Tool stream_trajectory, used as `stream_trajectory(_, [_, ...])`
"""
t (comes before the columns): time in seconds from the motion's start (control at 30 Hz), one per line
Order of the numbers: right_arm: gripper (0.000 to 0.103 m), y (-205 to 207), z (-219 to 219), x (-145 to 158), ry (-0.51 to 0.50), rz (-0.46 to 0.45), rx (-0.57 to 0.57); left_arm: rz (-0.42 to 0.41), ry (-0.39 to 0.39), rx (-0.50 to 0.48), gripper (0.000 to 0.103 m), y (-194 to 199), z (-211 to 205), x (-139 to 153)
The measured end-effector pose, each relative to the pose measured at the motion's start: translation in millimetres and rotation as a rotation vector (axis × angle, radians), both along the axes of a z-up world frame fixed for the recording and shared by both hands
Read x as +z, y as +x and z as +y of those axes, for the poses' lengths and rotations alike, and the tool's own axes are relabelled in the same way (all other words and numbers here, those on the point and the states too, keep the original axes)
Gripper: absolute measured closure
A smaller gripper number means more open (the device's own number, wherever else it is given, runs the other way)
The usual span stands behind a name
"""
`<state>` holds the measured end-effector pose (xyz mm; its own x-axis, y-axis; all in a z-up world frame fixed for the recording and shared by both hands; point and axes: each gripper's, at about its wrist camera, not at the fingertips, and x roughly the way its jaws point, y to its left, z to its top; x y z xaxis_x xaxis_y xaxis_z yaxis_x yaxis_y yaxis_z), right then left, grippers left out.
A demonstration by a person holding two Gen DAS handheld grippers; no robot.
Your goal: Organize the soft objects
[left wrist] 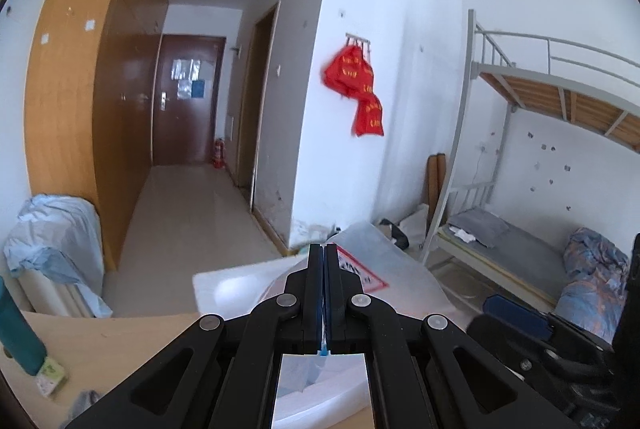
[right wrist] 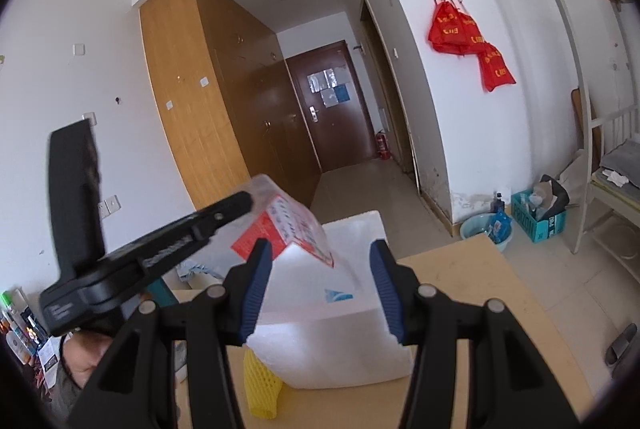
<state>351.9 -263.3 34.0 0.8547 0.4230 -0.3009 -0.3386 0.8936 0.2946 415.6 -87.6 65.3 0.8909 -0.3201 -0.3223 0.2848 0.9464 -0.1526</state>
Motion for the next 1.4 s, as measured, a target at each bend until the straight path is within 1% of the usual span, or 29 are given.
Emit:
stream_trajectory(0.07, [0.048, 1.4, -0.8, -0.5, -0.005, 0.002, 0.003, 0.016, -0.004, -0.017, 0.103, 5.0, -1.8, -4.8])
stream_trajectory(0.17, [0.048, 2.0, -2.3, -2.5, -0.007, 0.004, 0.008, 0.032, 0.026, 0.005, 0.103, 10.2, -6.0, -10.2])
stream_trajectory(0.27, [0.048, 2.4, -4.1, -4.1, -0.005, 0.005, 0.012, 0.070, 0.045, -0.011, 0.103, 14.0, -10.1, -14.9])
stream_trajectory(0.37, [0.048, 1.9, -4.4, -4.7, -0.005, 0.005, 0.016, 0.073, 0.040, -0.001, 0.103, 10.3, -6.8, -15.3])
stream_trajectory(0.47, [0.048, -0.1, -3.8, -4.9, -0.006, 0.005, 0.015, 0.073, 0.024, 0.003, 0.101, 4.8, 0.0, -11.5])
stream_trajectory(0.53, [0.048, -0.3, -3.1, -5.5, -0.005, 0.008, 0.022, 0.081, 0.033, 0.007, 0.097, 1.7, 1.3, -8.5])
stream_trajectory(0.57, [0.048, -0.3, -2.5, -5.1, -0.005, 0.007, 0.026, 0.085, 0.038, 0.003, 0.090, -0.5, 2.1, -7.1])
stream_trajectory(0.6, [0.048, -1.2, -1.8, -5.0, -0.006, 0.006, 0.028, 0.083, 0.047, -0.005, 0.074, -4.4, 2.4, -5.8])
stream_trajectory(0.63, [0.048, -1.0, -0.6, -4.0, -0.008, 0.003, 0.029, 0.079, 0.055, -0.010, 0.063, -6.9, 2.0, -5.3])
stream_trajectory(0.67, [0.048, -0.5, 0.1, -3.5, -0.009, 0.003, 0.033, 0.062, 0.063, -0.007, 0.038, -12.1, 1.9, -4.3])
stream_trajectory(0.7, [0.047, 0.0, 1.1, -3.4, -0.010, 0.004, 0.039, 0.043, 0.065, 0.000, 0.024, -15.1, 2.8, -3.5])
stream_trajectory(0.77, [0.048, 1.8, 2.9, -3.9, -0.014, 0.010, 0.050, 0.002, 0.074, 0.036, 0.023, -23.2, 6.1, 0.5])
stream_trajectory(0.93, [0.047, 3.7, 3.5, -7.5, -0.018, 0.021, 0.048, -0.003, 0.062, 0.036, 0.023, -32.3, 18.7, 8.4])
stream_trajectory(1.07, [0.048, 12.5, 6.0, -7.8, -0.024, 0.034, 0.064, -0.021, 0.044, 0.080, 0.022, -42.8, 40.8, 13.7])
stream_trajectory(1.13, [0.048, 16.6, 4.4, -9.1, -0.018, 0.041, 0.059, -0.020, 0.024, 0.113, 0.022, -42.3, 53.3, 13.0])
stream_trajectory(1.23, [0.048, 19.6, 3.8, -10.8, -0.015, 0.043, 0.051, -0.021, -0.040, 0.202, 0.023, -37.4, 77.6, 9.8])
stream_trajectory(1.27, [0.048, 20.3, 4.2, -11.5, -0.017, 0.046, 0.051, -0.013, -0.058, 0.199, 0.024, -33.4, 83.4, 7.3])
stream_trajectory(1.3, [0.048, 22.2, 4.6, -12.4, -0.022, 0.050, 0.055, 0.003, -0.050, 0.181, 0.027, -28.3, 82.6, 5.8])
stream_trajectory(1.33, [0.048, 24.0, 5.1, -13.2, -0.029, 0.051, 0.060, 0.028, -0.033, 0.151, 0.030, -22.2, 79.5, 3.4])
stream_trajectory(1.37, [0.048, 25.3, 6.9, -14.2, -0.036, 0.053, 0.066, 0.061, -0.017, 0.088, 0.039, -15.7, 73.5, -2.5])
stream_trajectory(1.4, [0.048, 29.4, 9.0, -15.7, -0.050, 0.059, 0.074, 0.075, -0.005, 0.055, 0.040, -13.1, 68.3, -5.5])
